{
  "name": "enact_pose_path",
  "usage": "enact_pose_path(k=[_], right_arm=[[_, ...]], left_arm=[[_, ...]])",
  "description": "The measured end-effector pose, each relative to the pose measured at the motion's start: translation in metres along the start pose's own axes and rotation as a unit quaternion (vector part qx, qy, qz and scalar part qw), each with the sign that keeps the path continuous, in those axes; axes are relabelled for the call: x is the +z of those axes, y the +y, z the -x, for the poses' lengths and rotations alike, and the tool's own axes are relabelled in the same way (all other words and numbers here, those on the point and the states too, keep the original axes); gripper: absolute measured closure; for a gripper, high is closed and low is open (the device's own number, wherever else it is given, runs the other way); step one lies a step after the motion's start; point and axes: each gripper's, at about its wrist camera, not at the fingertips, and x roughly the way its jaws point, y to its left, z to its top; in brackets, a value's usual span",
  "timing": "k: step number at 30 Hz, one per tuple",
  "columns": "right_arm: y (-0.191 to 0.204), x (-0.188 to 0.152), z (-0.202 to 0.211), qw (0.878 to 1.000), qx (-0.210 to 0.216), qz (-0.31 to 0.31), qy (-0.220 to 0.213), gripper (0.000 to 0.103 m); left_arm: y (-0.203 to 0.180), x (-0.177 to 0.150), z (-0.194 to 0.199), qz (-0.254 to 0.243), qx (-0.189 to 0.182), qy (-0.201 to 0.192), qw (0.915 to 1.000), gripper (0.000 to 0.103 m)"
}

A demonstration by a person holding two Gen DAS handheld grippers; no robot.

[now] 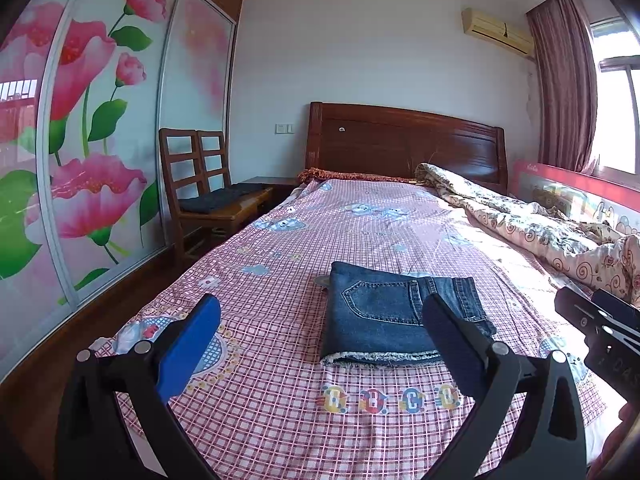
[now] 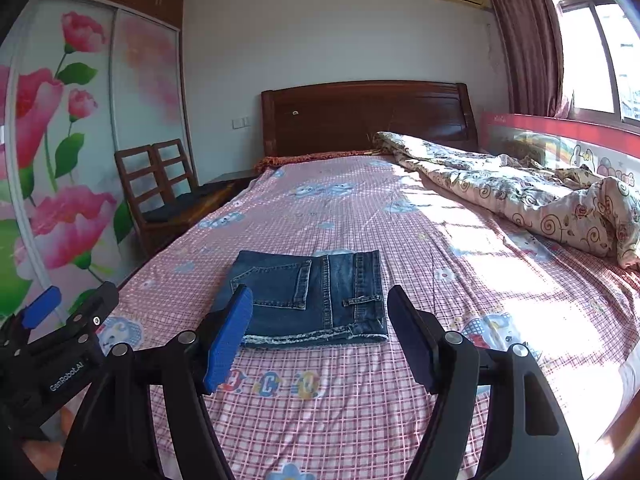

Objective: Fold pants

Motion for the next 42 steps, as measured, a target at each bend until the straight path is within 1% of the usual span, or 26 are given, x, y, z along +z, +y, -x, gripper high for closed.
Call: enact_pose_path(k=[9,13,16,25,27,30,34,37,42], right_arm=[[-0.001,-0.001,0.001,1.000,0.002,-0.004,0.002,0.033],[-0.002,-0.001,0.000,1.000,0.002,-0.003,0.005,0.033],[-0.001,-0.002,-0.001,1.000,0.003,-0.001,0.005,0.033],[-0.003,-0.002,-0.003,1.000,0.002,0.002,0.010,0.033],[-0.003,-0.001,-0.004,1.000,0.003,0.001,0.010,0.033],[-0.004,-0.001,-0.004,1.000,0.005,-0.001,0.012,0.033],[-0.006,-0.002,-0.004,1.000,0.006,-0.003,0.014,0.033],[-0.006,-0.002,-0.005,1.000,0.004,-0.002,0.016,0.033],[-0.005,-0.002,-0.006,1.000,0.004,0.000,0.019,0.033]], left_arm=[[-0.001,0.001,-0.003,-0.003,0.000,0.012,0.9999,0.002],[-0.004,-0.001,-0.002,-0.011,0.002,0.009,0.9999,0.002],[-0.005,0.000,-0.002,-0.010,-0.008,0.013,0.9998,0.002],[0.000,0.000,-0.008,0.000,0.004,0.025,0.9997,0.002],[-0.001,-0.001,-0.010,-0.009,0.009,0.027,0.9996,0.002],[0.001,-0.001,-0.011,-0.004,0.002,0.030,0.9995,0.002],[0.000,-0.001,-0.013,-0.003,-0.020,0.036,0.9991,0.002],[-0.004,-0.001,-0.014,-0.012,-0.009,0.040,0.9991,0.002],[-0.001,-0.003,-0.018,0.000,-0.016,0.049,0.9987,0.002]])
